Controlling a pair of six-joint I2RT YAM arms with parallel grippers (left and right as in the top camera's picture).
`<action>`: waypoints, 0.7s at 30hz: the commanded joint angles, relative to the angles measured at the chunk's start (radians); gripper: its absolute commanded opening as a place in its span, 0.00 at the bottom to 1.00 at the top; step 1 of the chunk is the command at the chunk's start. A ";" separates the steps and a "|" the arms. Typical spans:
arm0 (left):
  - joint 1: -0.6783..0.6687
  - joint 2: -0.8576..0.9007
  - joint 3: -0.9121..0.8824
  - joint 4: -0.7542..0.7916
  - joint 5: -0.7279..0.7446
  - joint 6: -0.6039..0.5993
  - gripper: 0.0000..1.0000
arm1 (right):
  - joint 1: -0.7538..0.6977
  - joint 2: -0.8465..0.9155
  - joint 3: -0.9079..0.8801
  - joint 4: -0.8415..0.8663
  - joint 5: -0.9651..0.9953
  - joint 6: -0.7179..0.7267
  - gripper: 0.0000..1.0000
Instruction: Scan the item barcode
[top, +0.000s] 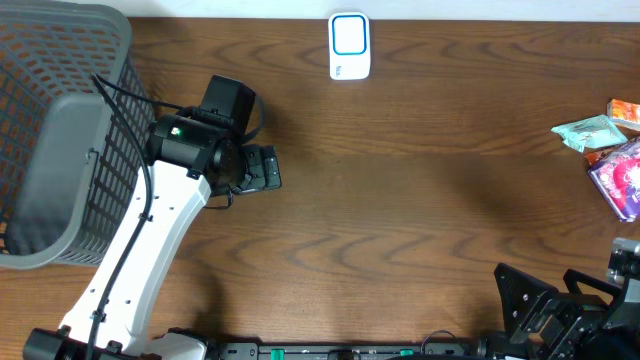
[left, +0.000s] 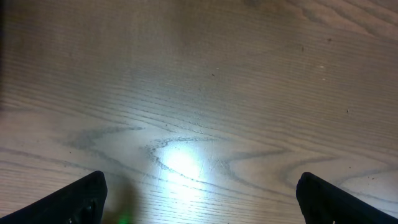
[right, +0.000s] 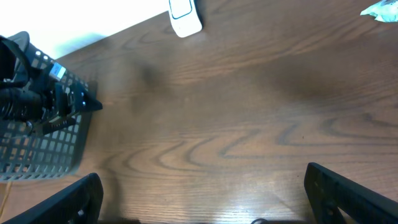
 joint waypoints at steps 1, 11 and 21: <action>-0.003 0.002 -0.004 -0.003 -0.009 0.006 0.98 | 0.013 -0.004 -0.011 -0.002 -0.013 0.001 0.99; -0.003 0.002 -0.004 -0.003 -0.009 0.006 0.98 | 0.013 -0.004 -0.084 -0.002 -0.013 -0.053 0.99; -0.003 0.002 -0.004 -0.003 -0.009 0.006 0.98 | 0.013 -0.004 -0.143 -0.002 -0.089 -0.204 0.99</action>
